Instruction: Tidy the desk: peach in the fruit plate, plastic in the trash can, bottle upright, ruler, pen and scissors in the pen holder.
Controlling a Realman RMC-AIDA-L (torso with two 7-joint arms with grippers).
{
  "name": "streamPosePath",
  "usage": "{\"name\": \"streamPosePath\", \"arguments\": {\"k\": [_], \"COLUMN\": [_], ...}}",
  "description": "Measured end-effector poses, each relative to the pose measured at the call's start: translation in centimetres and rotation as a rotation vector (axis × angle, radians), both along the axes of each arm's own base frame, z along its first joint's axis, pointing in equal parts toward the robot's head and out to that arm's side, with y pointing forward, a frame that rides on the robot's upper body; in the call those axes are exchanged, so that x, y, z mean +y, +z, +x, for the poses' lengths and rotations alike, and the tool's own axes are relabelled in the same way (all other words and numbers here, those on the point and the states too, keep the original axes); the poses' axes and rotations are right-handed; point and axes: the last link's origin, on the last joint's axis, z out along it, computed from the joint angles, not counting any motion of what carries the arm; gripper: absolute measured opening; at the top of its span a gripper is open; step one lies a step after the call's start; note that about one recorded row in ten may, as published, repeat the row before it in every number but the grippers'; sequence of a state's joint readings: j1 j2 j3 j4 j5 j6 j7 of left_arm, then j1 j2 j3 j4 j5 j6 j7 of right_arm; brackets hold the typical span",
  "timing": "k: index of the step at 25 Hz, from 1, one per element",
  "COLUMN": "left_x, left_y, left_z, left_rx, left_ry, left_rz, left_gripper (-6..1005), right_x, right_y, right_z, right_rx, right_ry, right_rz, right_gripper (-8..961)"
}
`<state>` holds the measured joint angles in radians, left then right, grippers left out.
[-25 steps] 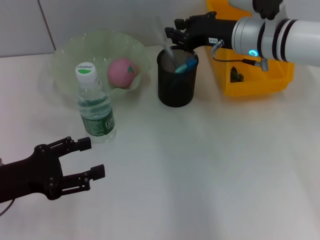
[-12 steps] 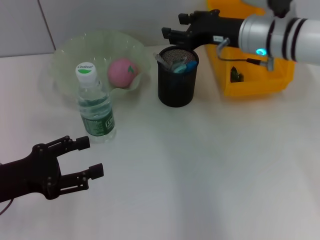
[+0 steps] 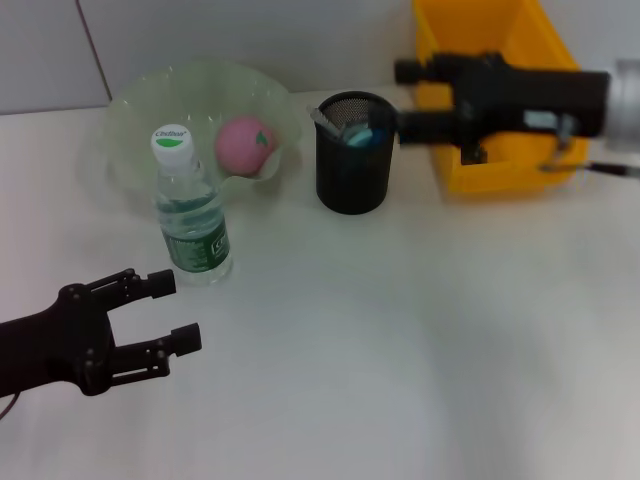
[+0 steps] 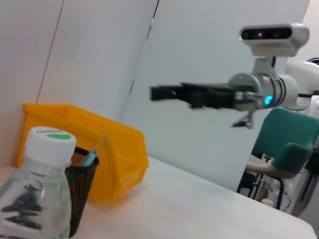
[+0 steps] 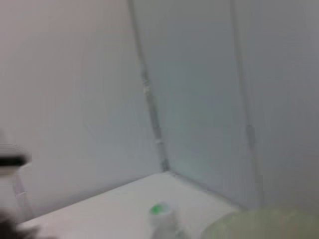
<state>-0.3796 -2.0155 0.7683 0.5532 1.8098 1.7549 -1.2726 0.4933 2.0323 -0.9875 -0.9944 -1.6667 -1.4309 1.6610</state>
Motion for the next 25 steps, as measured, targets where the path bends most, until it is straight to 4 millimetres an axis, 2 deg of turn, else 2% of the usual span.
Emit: {"name": "streamPosePath", "arguments": {"k": [5, 9, 17, 25], "left_x": [0.3, 0.9, 2.1, 2.5], "left_y": [0.4, 0.6, 0.0, 0.4], "left_z": [0.4, 0.9, 2.2, 2.4], "left_rx": [-0.004, 0.003, 0.054, 0.072], "left_ry": [-0.015, -0.031, -0.066, -0.073], "left_rz": [-0.024, -0.041, -0.129, -0.141], "left_gripper": [840, 840, 840, 840], "right_x": [-1.8, -2.0, -2.6, -2.8], "right_y": [0.4, -0.7, -4.0, -4.4], "right_z": [2.3, 3.8, 3.9, 4.2], "right_rx": [-0.024, -0.073, -0.142, -0.174], "right_ry": [0.001, -0.021, -0.005, -0.009], "right_rz": [-0.216, -0.315, -0.402, -0.416], "right_gripper": [816, 816, 817, 816]}}
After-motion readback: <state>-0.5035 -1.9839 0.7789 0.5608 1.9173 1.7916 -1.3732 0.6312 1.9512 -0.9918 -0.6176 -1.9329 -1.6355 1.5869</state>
